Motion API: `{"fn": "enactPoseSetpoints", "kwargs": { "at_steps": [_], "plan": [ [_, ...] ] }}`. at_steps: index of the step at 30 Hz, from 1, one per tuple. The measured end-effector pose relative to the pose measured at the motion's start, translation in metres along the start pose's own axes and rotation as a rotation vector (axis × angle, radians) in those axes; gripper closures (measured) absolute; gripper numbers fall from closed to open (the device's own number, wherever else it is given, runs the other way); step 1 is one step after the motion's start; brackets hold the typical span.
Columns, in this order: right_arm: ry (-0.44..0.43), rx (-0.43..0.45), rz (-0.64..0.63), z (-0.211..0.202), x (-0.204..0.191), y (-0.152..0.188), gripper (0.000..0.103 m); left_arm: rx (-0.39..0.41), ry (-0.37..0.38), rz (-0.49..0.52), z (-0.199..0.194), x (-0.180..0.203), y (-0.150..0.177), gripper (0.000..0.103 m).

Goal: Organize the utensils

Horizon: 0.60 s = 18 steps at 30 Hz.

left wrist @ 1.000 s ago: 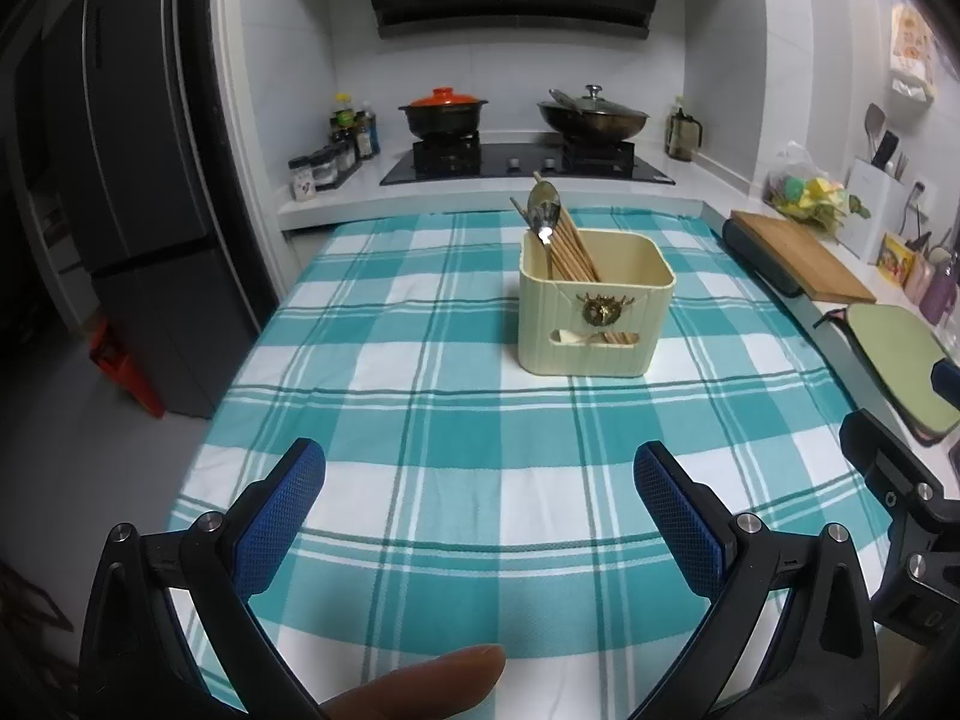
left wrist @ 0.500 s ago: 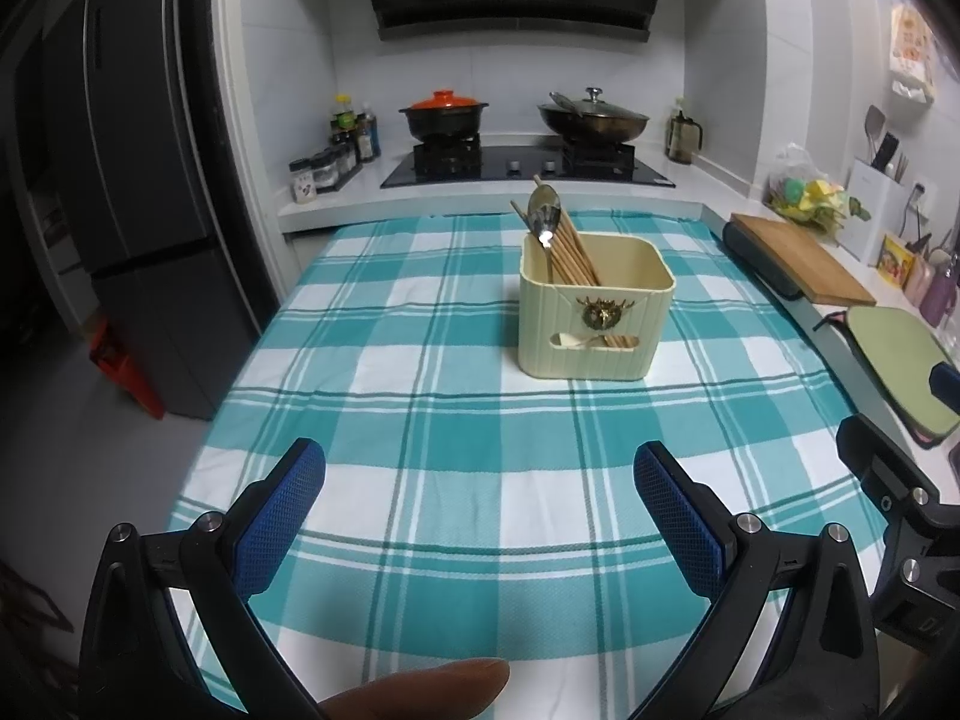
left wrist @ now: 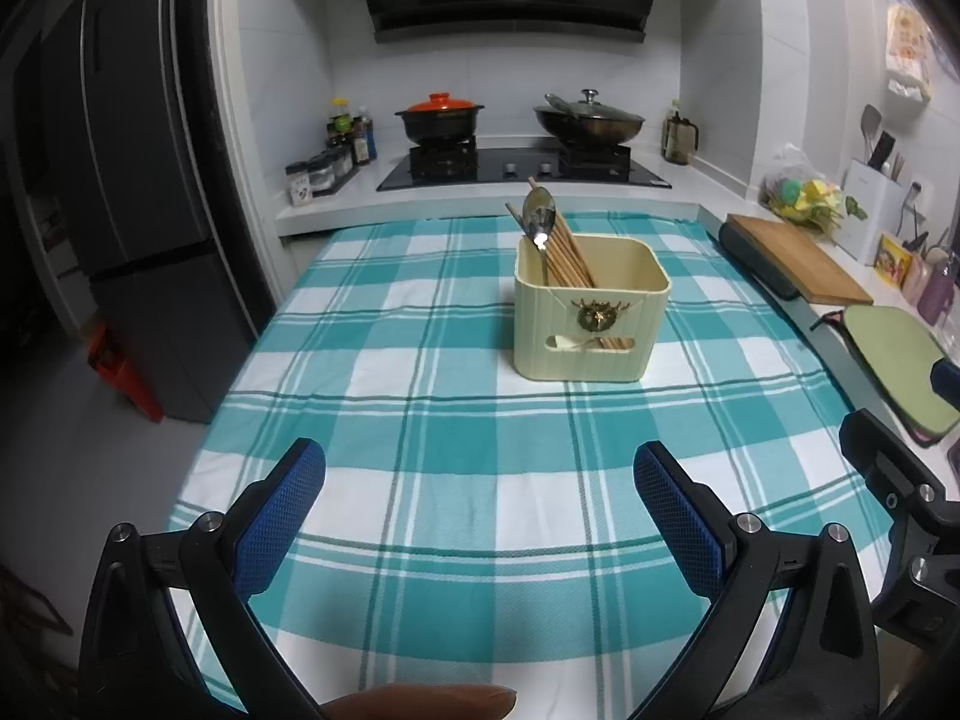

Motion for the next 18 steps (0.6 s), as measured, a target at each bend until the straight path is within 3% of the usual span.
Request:
{"fn": "enactPoseSetpoints", "kwargs": {
  "at_steps": [18],
  "plan": [
    [0.001, -0.008, 0.008, 0.0004, 0.0016, -0.0009, 0.0, 0.005, 0.015, -0.001, -0.0008, 0.0031, 0.0023, 0.0]
  ]
}}
Point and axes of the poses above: each gripper's, at about its wrist camera, not at the fingertips, and z roughly the way its jaws point, x to its right, y to its underside, the point moved 1 cm from there along z, roughly the way its jaws point, and after that the axes turned 10 degrees about -z, right-handed, at the moved point
